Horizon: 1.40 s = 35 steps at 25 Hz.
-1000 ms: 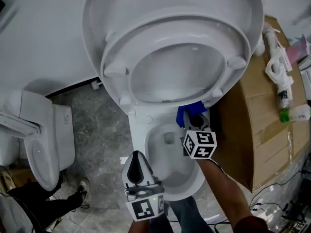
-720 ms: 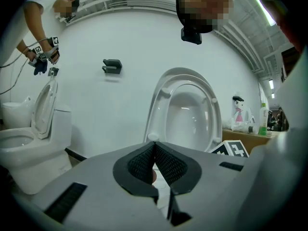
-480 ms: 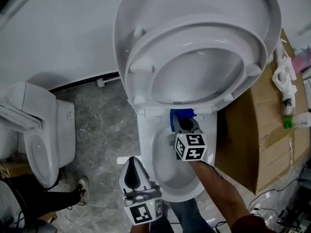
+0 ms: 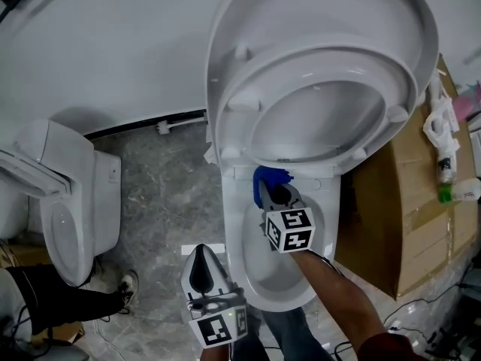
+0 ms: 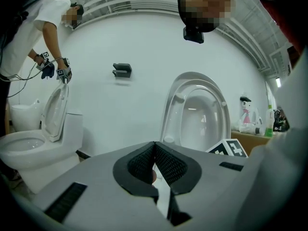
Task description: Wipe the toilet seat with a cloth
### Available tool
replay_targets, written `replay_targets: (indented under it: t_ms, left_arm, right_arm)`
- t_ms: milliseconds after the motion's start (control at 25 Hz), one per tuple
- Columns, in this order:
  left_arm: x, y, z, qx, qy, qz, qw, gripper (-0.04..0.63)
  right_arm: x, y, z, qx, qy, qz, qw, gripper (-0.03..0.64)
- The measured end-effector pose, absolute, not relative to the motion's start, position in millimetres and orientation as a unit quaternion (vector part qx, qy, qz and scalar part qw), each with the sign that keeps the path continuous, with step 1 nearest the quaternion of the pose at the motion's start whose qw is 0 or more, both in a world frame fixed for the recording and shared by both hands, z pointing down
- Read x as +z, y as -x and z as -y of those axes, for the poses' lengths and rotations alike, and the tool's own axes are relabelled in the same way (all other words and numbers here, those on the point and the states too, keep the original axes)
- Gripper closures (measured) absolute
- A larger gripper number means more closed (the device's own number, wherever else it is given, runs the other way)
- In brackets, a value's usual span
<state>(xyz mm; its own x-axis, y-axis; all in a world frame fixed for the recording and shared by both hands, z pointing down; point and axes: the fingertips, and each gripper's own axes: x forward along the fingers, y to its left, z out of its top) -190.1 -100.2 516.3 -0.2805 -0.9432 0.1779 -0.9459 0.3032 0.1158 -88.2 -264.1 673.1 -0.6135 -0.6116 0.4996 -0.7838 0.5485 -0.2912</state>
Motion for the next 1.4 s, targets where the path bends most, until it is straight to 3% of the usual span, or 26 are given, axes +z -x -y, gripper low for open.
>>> replay_targets:
  t_ms: [280,640,920,1400]
  left_arm:
    - [478,179,107,0.001,-0.609,0.786,0.104,0.58]
    - [396,153,124,-0.015,-0.64,0.763,0.088,0.58]
    - [328,119,132,-0.028,-0.665,0.741,0.086,0.58]
    - [258,60,132,0.043,-0.723,0.688,0.048,0.58]
  right_arm:
    - [615,81,232,0.237,-0.38,0.881,0.15,0.56]
    - [462,34,210,0.178,-0.406,0.894,0.068,0.561]
    - [355,-15,194,0.108,-0.429,0.896,0.047,0.561]
    - [259,-84,165,0.105,-0.471,0.876,0.022,0.561]
